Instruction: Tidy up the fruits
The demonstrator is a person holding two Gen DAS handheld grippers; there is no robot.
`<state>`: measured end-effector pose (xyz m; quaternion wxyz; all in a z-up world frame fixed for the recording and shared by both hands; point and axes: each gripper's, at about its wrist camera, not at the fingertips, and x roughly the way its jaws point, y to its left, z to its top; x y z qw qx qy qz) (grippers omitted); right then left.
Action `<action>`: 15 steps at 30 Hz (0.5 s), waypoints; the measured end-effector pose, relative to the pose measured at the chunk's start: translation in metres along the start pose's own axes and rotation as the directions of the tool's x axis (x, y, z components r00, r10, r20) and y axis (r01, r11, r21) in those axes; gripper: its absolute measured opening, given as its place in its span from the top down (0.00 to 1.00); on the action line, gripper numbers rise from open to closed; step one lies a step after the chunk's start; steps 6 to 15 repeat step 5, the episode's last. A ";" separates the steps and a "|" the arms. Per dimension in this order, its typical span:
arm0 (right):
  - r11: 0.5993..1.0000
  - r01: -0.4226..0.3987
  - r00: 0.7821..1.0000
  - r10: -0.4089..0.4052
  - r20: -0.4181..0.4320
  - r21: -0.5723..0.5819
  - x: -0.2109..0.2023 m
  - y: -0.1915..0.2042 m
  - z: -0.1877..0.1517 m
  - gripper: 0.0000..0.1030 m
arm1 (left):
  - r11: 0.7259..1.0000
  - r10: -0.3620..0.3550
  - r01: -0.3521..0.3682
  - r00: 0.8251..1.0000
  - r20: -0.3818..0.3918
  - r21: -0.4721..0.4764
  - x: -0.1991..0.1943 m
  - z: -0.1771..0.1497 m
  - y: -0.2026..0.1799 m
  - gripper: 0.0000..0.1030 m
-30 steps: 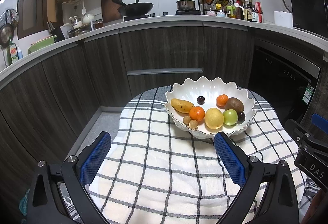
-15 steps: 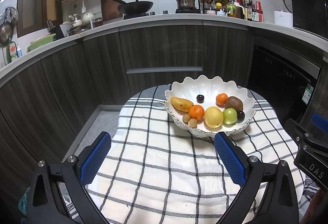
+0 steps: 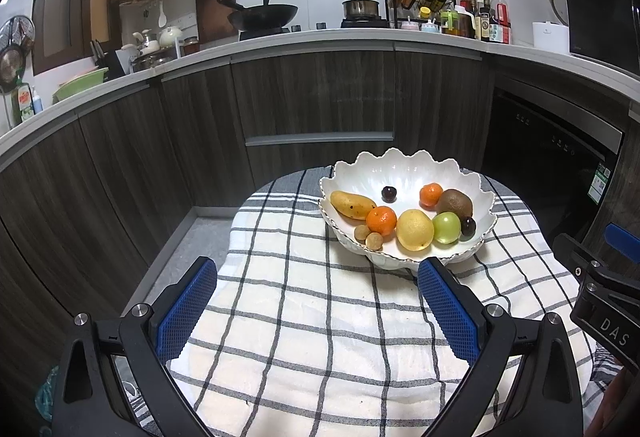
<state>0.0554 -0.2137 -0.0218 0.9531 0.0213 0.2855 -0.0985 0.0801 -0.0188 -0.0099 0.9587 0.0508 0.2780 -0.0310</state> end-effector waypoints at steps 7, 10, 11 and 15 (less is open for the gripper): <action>1.000 0.002 1.000 -0.002 -0.001 0.001 0.001 0.000 0.000 0.22 | 1.000 0.001 -0.001 1.000 -0.014 0.001 0.001 0.000 0.000 0.00; 1.000 0.002 1.000 -0.002 -0.001 0.001 0.001 0.000 0.000 0.22 | 1.000 0.001 -0.001 1.000 -0.014 0.001 0.001 0.000 0.000 0.00; 1.000 0.002 1.000 -0.002 -0.001 0.001 0.001 0.000 0.000 0.22 | 1.000 0.001 -0.001 1.000 -0.014 0.001 0.001 0.000 0.000 0.00; 1.000 0.002 1.000 -0.002 -0.001 0.001 0.001 0.000 0.000 0.22 | 1.000 0.001 -0.001 1.000 -0.014 0.001 0.001 0.000 0.000 0.00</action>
